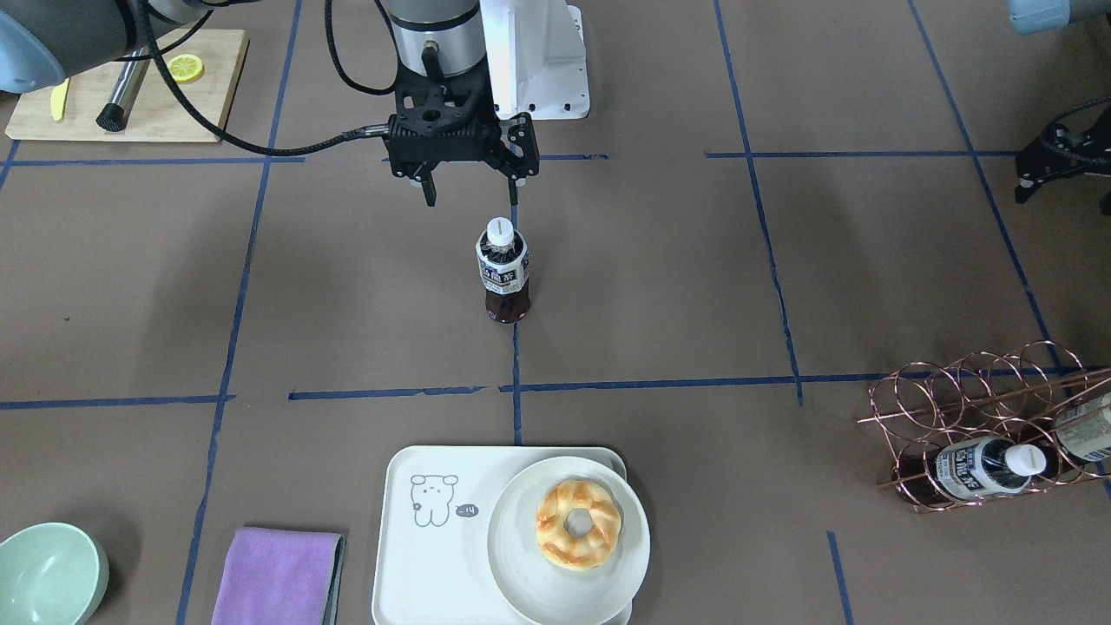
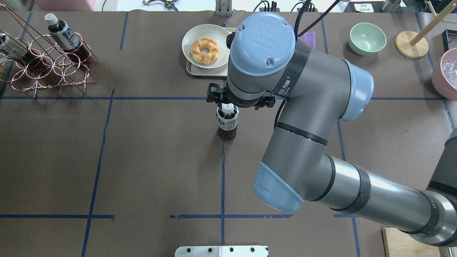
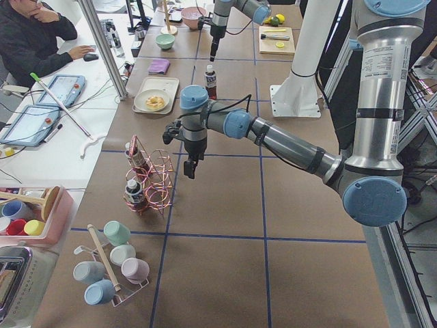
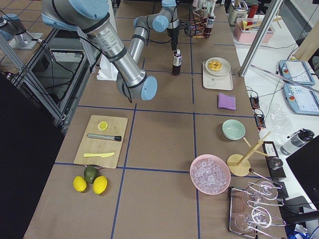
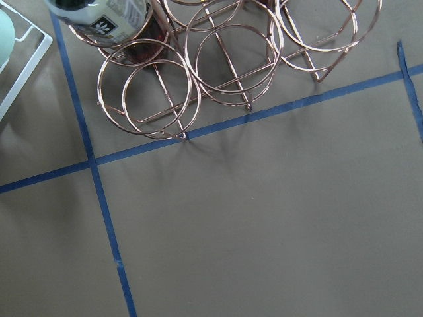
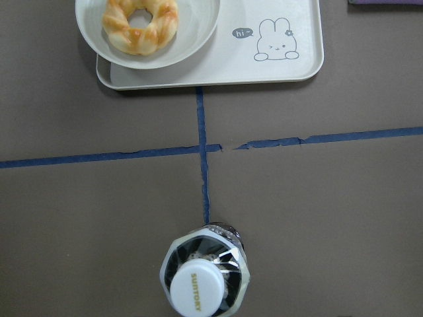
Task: Place tea on tray
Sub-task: 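Move the right gripper down over the tea bottle's white cap, then close the right gripper on the tea bottle and lift it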
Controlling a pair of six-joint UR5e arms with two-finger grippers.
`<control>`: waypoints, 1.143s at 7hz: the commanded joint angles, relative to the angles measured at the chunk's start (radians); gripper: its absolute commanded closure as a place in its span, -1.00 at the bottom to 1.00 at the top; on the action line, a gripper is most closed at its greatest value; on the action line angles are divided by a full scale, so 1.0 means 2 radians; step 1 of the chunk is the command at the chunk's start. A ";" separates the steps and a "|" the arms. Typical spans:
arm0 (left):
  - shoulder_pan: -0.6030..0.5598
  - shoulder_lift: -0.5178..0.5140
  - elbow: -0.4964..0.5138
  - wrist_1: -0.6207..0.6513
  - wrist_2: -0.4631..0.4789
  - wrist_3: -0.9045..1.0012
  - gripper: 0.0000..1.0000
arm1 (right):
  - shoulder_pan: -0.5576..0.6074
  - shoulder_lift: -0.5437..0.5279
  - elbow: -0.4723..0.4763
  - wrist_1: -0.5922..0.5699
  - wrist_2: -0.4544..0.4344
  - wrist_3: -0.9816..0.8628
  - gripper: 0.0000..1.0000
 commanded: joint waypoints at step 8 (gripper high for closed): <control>-0.016 0.012 0.000 0.000 -0.016 0.018 -1.00 | -0.013 0.038 -0.078 0.002 -0.018 -0.008 -0.46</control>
